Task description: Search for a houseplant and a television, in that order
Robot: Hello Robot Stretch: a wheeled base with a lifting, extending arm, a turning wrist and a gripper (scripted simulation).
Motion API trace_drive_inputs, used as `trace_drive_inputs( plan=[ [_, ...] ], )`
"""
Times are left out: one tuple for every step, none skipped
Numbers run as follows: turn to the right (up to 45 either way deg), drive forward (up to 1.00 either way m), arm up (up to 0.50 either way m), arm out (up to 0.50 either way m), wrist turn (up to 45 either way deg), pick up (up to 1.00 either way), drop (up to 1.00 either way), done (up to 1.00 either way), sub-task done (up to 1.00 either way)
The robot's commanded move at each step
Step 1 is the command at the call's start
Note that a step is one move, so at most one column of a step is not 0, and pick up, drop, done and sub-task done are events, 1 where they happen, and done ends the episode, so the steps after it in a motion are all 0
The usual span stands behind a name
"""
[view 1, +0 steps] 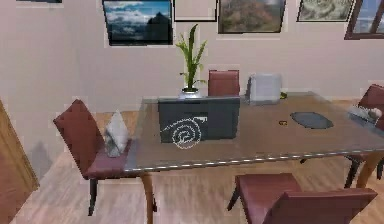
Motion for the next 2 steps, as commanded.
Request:
trace_drive_inputs(
  plan=[
    [-45.0, 0.0, 0.0, 0.0, 0.0, 0.0, 0.0, 0.0, 0.0],
    [-12.0, 0.0, 0.0, 0.0, 0.0, 0.0, 0.0, 0.0, 0.0]
  ],
)
